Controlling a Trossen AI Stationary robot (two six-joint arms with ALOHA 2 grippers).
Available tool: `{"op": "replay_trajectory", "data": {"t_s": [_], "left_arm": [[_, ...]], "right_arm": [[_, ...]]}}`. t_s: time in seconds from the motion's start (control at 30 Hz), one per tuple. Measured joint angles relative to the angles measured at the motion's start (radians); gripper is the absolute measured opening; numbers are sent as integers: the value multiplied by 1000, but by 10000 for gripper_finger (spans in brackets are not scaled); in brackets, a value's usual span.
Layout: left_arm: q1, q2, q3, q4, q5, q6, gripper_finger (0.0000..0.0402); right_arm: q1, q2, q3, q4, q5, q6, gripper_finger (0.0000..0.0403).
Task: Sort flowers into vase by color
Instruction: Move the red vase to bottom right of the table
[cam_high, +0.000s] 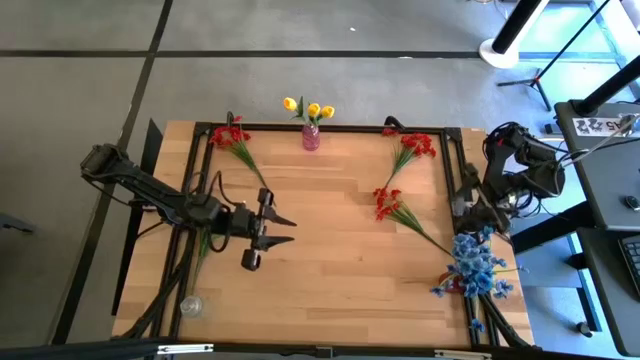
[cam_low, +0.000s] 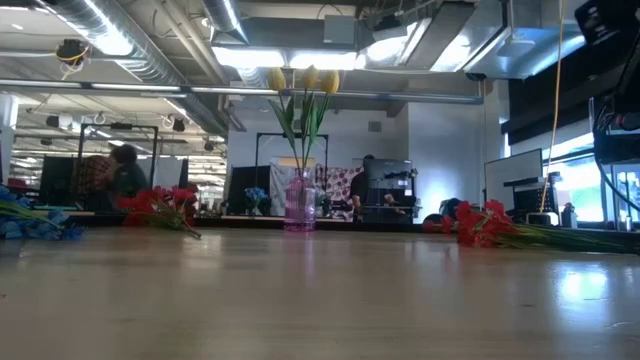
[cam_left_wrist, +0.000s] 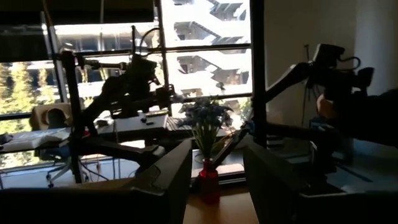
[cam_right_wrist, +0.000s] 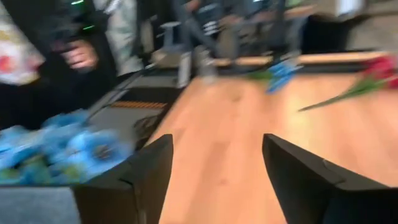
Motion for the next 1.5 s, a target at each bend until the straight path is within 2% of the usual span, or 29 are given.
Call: {"op": "replay_trajectory", "data": {"t_s": [0.17,0.27,0.37,0.47,0.6,0.77,0.87,1.0,1.1,1.27,1.4,1.5], "left_arm": [[0,33,0,26,127,120,140],[5,72,0,90,144,188,140],[27,122,0,160,160,230,140],[67,176,0,212,230,257,140],[121,230,0,262,322,242,140],[165,250,0,284,339,182,140],[184,250,0,278,340,109,140],[200,249,0,264,340,70,140],[201,250,0,263,340,42,140],[196,249,0,262,339,15,140],[180,249,0,257,339,14,140],[171,249,0,252,327,7,140]], "right_arm": [[1,16,0,6,177,-16,256],[1,46,0,41,254,-43,252],[0,88,-3,53,260,-20,249],[0,163,-16,50,290,-5,248],[0,248,-16,52,329,77,248],[-42,331,-16,54,337,166,248],[-139,403,-16,67,276,169,248],[-352,514,-16,156,207,136,248],[-537,563,-16,254,106,72,248],[-821,571,-16,393,-113,-69,248],[-1013,569,45,355,-285,-142,248],[-1128,595,127,225,-390,-196,248]]}}
